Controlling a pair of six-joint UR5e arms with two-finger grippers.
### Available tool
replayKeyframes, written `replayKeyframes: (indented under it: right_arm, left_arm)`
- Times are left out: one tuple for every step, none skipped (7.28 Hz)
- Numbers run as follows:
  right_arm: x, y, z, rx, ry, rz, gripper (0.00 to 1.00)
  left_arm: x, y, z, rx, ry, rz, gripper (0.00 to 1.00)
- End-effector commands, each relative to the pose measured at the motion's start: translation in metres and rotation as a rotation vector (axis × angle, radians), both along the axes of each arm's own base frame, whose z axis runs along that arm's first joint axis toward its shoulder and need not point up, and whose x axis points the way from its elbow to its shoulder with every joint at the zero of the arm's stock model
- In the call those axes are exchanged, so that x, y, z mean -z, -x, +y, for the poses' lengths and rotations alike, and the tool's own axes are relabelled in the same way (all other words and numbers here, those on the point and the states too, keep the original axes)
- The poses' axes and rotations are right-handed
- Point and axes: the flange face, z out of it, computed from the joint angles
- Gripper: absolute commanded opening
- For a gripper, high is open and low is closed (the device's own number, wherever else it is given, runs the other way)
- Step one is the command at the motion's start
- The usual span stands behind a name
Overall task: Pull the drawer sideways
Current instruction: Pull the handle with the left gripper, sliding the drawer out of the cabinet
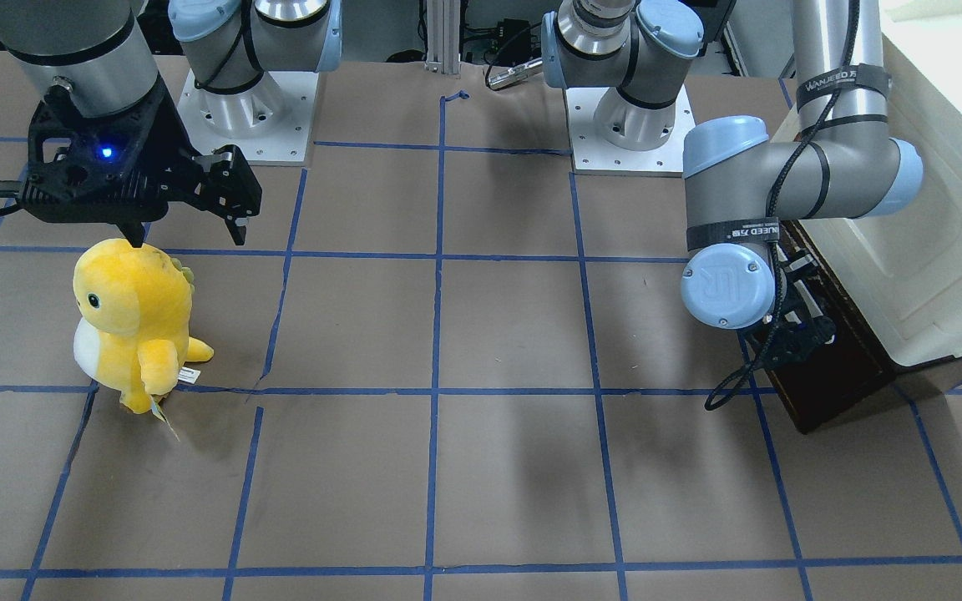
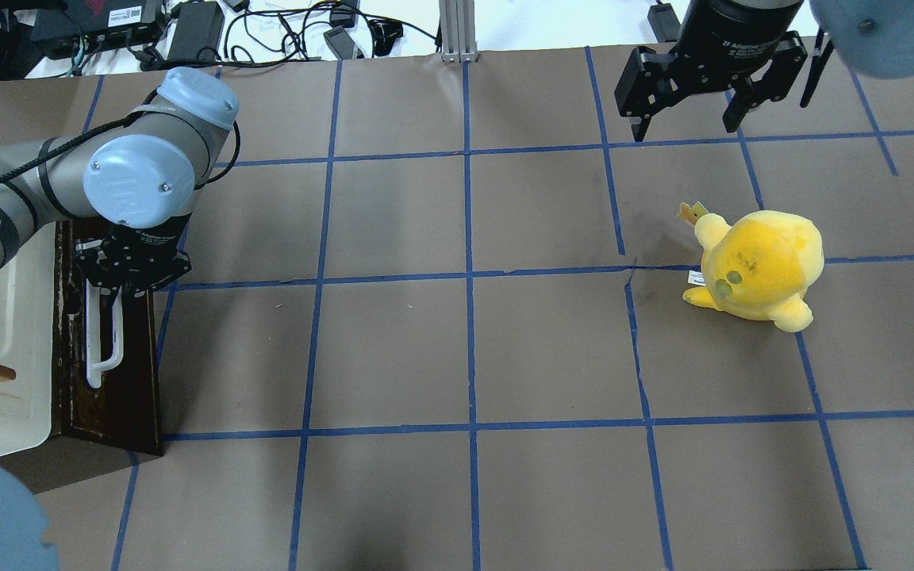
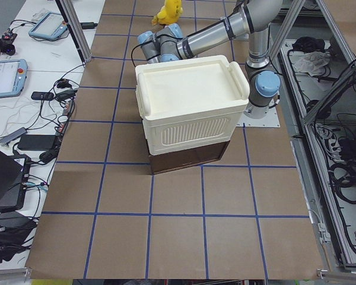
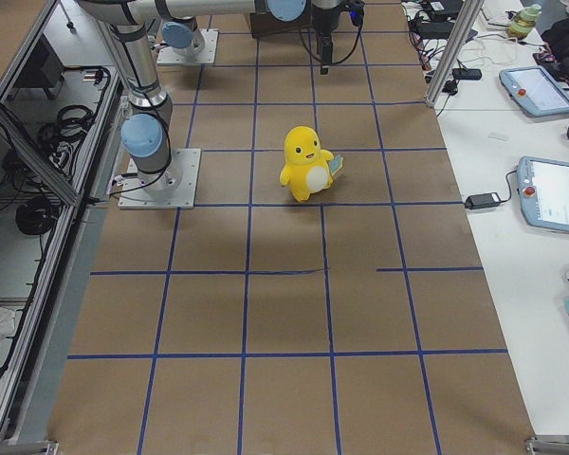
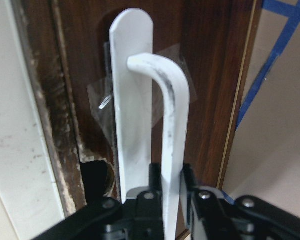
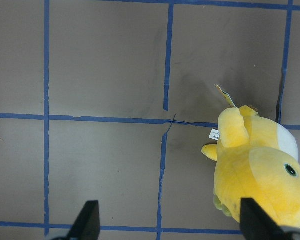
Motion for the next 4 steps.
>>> replayKeyframes:
  right_arm:
    - [0.0000, 0.0001, 0.0000, 0.000, 0.000, 0.001, 1.00]
    - [0.0000, 0.0001, 0.0000, 0.000, 0.000, 0.001, 1.00]
    - [0.0000, 0.0000, 0.0000, 0.000, 0.000, 0.000, 1.00]
    - [0.0000, 0.0000, 0.0000, 0.000, 0.000, 0.000, 1.00]
  left_arm:
    - [0.0019, -0.0003, -0.0008, 0.001, -0.004, 0.001, 0.00]
    - [0.0027, -0.0004, -0.0021, 0.005, -0.005, 0.004, 0.00]
    - [0.0038, -0.0006, -0.0037, 0.007, -0.006, 0.003, 0.00]
    - [0.0046, 0.0002, -0.0038, 0.011, -0.009, 0.005, 0.00]
